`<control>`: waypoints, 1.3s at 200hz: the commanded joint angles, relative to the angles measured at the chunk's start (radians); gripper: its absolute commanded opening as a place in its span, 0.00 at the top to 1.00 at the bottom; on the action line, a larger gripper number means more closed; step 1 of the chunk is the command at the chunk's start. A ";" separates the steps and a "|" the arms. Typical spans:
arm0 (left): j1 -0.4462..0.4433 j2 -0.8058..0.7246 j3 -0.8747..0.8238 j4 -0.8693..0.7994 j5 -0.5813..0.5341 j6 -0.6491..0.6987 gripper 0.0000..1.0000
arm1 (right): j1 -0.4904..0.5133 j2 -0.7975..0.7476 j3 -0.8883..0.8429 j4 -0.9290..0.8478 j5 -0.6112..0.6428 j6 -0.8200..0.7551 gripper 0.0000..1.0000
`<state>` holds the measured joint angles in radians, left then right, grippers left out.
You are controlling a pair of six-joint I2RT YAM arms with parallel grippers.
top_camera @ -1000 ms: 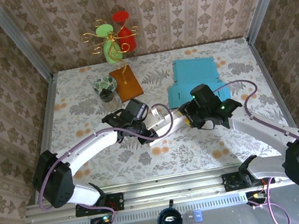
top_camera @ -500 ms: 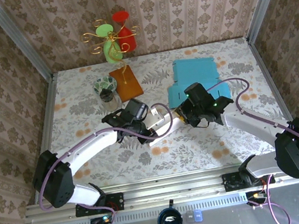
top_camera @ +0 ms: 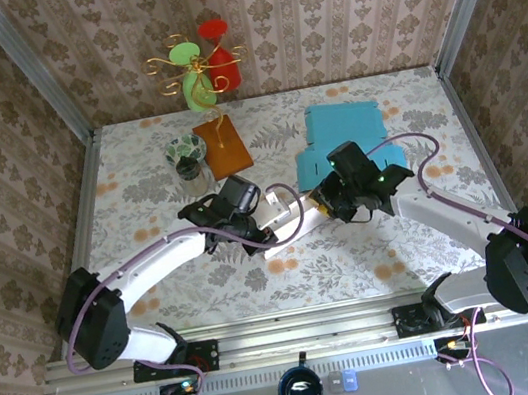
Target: Fold the paper box
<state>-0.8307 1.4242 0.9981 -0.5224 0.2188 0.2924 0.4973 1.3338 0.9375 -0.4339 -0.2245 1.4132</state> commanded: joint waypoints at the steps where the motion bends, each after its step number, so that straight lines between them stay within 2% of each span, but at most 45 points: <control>1: 0.004 -0.039 -0.018 0.010 0.029 0.030 0.70 | -0.027 0.032 0.077 -0.089 -0.080 -0.188 0.70; 28: 0.005 -0.041 -0.022 0.012 0.046 0.042 0.71 | -0.031 0.028 0.147 -0.158 -0.122 -0.393 0.65; 79: 0.010 -0.038 -0.018 0.012 0.081 0.067 0.71 | -0.047 -0.072 0.156 -0.234 -0.138 -0.693 0.59; 128: 0.018 -0.057 -0.019 0.000 0.144 0.114 0.71 | -0.150 -0.202 0.116 -0.292 -0.123 -1.047 0.56; 155: 0.020 -0.059 -0.020 -0.014 0.168 0.149 0.71 | -0.166 -0.253 0.089 -0.300 -0.084 -1.198 0.54; 211: 0.031 -0.059 -0.013 -0.044 0.193 0.197 0.72 | -0.166 -0.268 0.065 -0.327 -0.024 -1.421 0.52; 260: 0.048 -0.067 -0.013 -0.073 0.215 0.241 0.71 | -0.166 -0.223 0.078 -0.327 -0.006 -1.486 0.41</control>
<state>-0.7963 1.3891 0.9878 -0.5545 0.3935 0.4808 0.3332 1.0824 1.0050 -0.7425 -0.2565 -0.0029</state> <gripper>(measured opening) 0.294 0.583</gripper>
